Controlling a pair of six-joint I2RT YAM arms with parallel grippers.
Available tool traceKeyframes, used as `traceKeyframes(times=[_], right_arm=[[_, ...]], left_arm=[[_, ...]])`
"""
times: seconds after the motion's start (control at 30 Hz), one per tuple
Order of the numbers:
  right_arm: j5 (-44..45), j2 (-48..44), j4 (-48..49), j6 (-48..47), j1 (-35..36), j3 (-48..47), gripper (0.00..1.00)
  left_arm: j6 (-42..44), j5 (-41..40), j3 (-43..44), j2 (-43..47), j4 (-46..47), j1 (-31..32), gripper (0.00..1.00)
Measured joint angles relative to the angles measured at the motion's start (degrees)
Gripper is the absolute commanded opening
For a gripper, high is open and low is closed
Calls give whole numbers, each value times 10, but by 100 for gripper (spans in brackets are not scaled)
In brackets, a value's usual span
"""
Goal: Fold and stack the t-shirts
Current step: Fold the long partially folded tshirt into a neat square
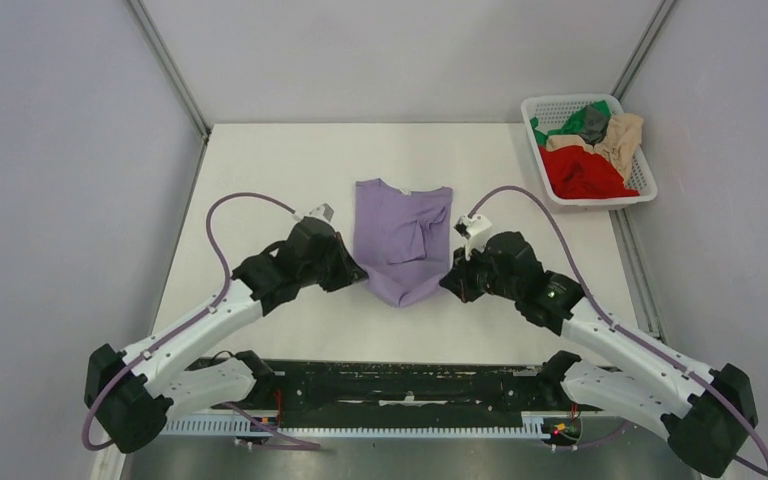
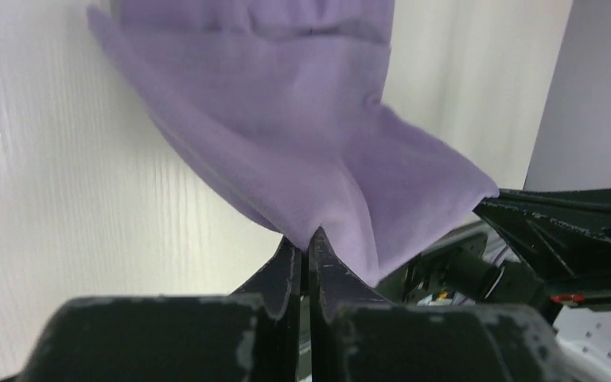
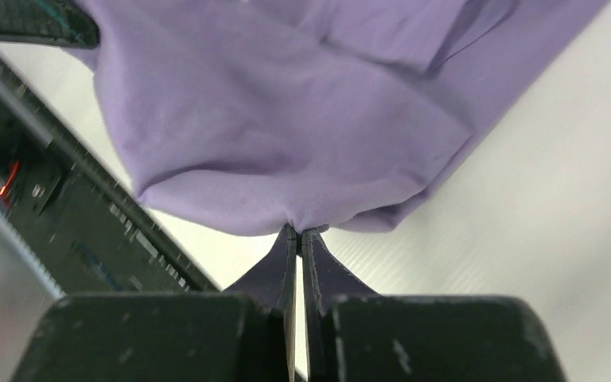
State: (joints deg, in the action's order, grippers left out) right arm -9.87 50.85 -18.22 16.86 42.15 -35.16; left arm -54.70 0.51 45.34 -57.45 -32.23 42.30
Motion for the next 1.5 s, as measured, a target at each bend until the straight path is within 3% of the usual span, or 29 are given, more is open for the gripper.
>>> traceKeyframes(times=[0.23, 0.43, 1.1, 1.27, 1.3, 1.33, 1.4, 1.47, 1.5], right_arm=[[39, 109, 29, -24, -104, -85, 0], [43, 189, 45, -39, -151, -158, 0], [7, 481, 122, -65, -260, -340, 0], [2, 557, 142, -65, -273, -380, 0], [2, 577, 150, -65, -275, -393, 2], [2, 591, 155, -64, -276, -402, 19], [2, 629, 169, -63, -280, -426, 63], [0, 670, 167, -71, -284, -465, 97], [-1, 686, 165, -72, -286, -484, 98]], left_arm=[[27, -2, 73, -92, 56, -99, 2], [53, 37, 149, -192, 100, -172, 2], [80, 118, 442, -563, 115, -245, 2], [82, 118, 499, -634, 111, -251, 30], [83, 116, 516, -651, 110, -252, 38], [84, 116, 535, -669, 107, -254, 47], [86, 119, 578, -704, 95, -258, 97], [88, 123, 616, -733, 83, -263, 100], [90, 125, 625, -739, 80, -265, 100]])
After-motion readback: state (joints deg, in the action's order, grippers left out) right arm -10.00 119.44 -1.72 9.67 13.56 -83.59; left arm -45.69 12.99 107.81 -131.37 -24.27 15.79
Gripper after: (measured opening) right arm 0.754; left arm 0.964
